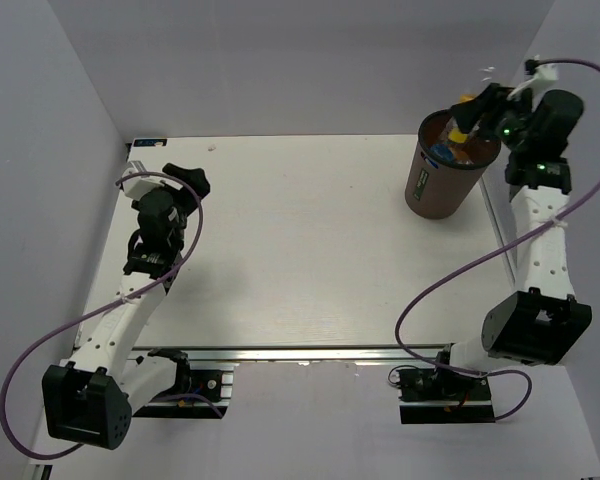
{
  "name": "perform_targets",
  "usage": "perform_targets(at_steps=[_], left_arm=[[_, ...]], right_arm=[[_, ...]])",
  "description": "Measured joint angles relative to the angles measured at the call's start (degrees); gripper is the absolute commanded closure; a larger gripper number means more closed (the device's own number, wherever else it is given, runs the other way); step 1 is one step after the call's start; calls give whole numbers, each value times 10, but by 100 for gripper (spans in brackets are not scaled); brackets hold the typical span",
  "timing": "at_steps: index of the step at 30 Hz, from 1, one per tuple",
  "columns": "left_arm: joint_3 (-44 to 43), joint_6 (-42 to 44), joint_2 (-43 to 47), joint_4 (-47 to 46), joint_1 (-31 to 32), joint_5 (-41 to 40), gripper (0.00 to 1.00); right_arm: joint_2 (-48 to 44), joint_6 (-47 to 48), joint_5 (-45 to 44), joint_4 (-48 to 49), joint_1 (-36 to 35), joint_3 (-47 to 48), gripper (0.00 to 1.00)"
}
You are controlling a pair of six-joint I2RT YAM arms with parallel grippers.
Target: Put the plastic bottles in the bin
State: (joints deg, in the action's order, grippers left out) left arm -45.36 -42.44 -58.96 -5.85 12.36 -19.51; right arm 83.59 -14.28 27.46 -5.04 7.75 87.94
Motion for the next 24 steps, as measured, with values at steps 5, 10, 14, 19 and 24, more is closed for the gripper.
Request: perform_targets(at_steps=[5,10,14,19,24], left_arm=[[10,-1,-3,19,-33,8,2],[10,-1,-3,26,-43,9,2],[10,-1,-3,28,-44,9,2],[19,-5,-3,24,-44,12,2],[26,-12,-6,22,-44,23,2]], right_arm=[[12,15,-10,-48,104,67,77],[67,20,-4,-69,156,134,77],[122,16,14,-71,154,147,75],[221,15,32,-87,146,208,74],[252,26,26,-107,129,226,68]])
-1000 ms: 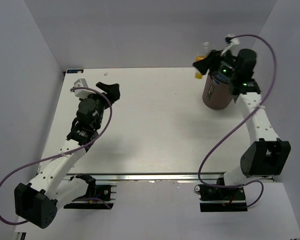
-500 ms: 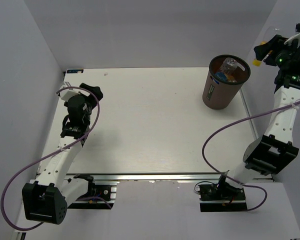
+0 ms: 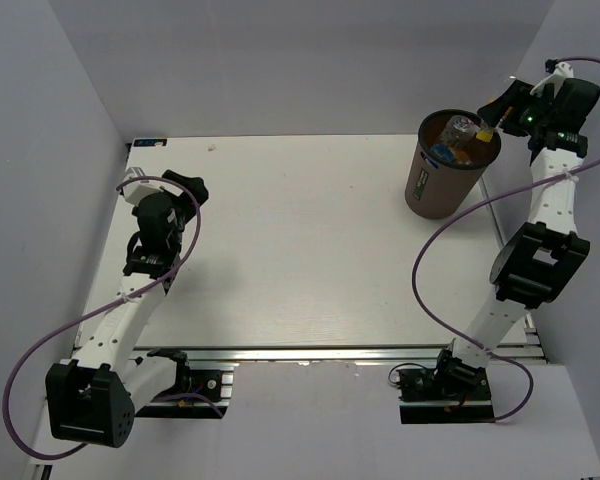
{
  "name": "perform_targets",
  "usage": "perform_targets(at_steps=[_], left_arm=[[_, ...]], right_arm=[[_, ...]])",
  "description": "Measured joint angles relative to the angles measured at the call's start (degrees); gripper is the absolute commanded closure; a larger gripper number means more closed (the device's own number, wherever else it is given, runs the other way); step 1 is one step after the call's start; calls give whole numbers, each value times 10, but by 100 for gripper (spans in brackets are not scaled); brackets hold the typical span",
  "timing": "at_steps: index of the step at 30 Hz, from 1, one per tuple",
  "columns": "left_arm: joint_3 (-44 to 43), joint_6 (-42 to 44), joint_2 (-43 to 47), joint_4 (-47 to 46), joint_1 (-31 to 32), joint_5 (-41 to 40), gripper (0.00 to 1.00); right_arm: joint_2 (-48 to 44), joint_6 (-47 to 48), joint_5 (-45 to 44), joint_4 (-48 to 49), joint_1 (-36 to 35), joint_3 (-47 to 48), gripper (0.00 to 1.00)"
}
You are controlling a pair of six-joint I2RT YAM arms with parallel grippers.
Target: Put the plastic bottles in the bin
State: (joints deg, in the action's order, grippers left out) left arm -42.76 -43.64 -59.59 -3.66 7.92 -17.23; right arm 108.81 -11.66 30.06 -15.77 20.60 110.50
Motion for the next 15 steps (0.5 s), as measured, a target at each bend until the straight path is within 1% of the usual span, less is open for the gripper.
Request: perform_targets(at_steps=[4,7,8,9,10,11,12,13,15], left_arm=[[2,-2,1,-3,0,4,2],[2,-2,5,-2,-1,4,2],[2,-2,6,-2,-2,4,2],[2,-2,8,-2,-2,3,2],[2,-2,10,-2,-3,3,2],[2,-2,13,-2,-3,3,2],[2,-2,15,-2,-3,2,2],[2,-2,18,-2,-3,2,2],[2,-2,22,-2,-3,1,2]], right_arm=[[2,8,-13,-8,-24,0,64],[5,15,-21,-10,-41,0,51],[7,17,-25,-10,-45,0,45],[7,18,-32,-10,-49,0,35],[7,19,-38,-11,-52,0,31],[7,20,-44,-11,-54,0,23],[7,21,-48,-10,-54,0,13],[6,19,-53,-8,-55,-2,11],[-2,21,-64,-4,-55,-14,11]])
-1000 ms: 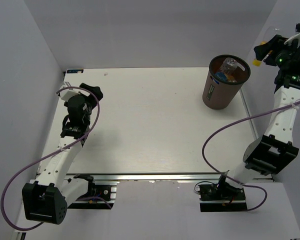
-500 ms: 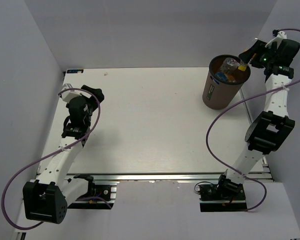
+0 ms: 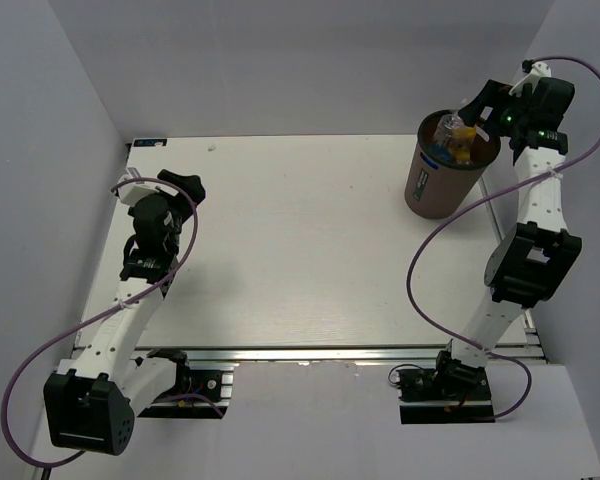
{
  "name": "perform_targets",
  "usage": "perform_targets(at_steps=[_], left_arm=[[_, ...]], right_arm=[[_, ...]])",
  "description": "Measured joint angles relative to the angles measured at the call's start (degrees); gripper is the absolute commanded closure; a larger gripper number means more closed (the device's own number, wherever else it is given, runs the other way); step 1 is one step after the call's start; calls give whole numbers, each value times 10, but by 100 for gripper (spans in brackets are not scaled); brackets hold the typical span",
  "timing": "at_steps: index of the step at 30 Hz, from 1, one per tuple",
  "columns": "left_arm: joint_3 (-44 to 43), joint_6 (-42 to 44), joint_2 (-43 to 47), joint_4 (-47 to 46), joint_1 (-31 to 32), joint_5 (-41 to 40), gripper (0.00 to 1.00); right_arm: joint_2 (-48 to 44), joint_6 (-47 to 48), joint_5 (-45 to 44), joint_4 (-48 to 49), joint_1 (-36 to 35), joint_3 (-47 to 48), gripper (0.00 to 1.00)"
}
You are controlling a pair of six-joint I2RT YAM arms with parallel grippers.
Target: Put the plastic bottles in the bin
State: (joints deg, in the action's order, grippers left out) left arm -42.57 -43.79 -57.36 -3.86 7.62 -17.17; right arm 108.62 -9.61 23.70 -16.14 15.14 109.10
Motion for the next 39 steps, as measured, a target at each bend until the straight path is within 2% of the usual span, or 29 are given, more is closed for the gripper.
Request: perform_targets(at_steps=[11,17,21,26,31,36,39], left_arm=[[0,2,3,8,0,0,2],[0,8,5,22,0,1,2],[-2,12,3,25,0,14,2],[-18,30,-18,27,0,35,2],[-22,56,-36,41,0,45,2],[-13,63,-36,30,0,57,2],[-9,63,-42,24,0,70,2]], right_arm=[[-88,2,-21,-6,0,-43,11],[-193,15,-10,-23,-3,-98,11],[-306,21,-26,-31,-28,-206,11],[-424,-13,-71,-14,-118,-360,11],[-527,-76,-98,34,-198,-562,11],[-588,-117,-127,81,-211,-723,11],[-607,-126,-152,94,-212,-755,11]])
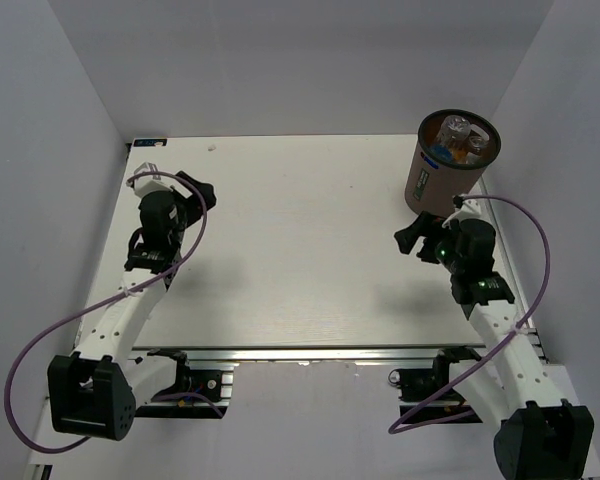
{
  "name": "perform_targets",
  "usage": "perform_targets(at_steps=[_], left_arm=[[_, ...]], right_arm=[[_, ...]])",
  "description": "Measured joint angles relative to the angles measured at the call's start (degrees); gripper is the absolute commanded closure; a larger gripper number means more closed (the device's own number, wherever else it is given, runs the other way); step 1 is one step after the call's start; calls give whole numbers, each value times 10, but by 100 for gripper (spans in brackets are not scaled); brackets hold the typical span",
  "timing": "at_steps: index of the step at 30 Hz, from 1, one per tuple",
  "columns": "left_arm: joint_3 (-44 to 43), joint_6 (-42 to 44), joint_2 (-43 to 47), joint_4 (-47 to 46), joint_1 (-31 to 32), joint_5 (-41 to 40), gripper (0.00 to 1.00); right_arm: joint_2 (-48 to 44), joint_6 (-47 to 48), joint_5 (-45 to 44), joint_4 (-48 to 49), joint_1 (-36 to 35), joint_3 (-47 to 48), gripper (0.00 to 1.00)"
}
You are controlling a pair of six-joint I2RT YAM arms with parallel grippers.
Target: Put the plastic bottles in the bin
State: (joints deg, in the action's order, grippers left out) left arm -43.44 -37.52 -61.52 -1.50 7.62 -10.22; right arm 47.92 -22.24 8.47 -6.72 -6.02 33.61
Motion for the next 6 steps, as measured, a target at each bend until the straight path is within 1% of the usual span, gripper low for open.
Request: perform_targets(at_steps=[6], left_arm=[[0,-2,-19,-2,0,8,2]], right_arm=[[-39,-3,-20,76,0,-21,10]])
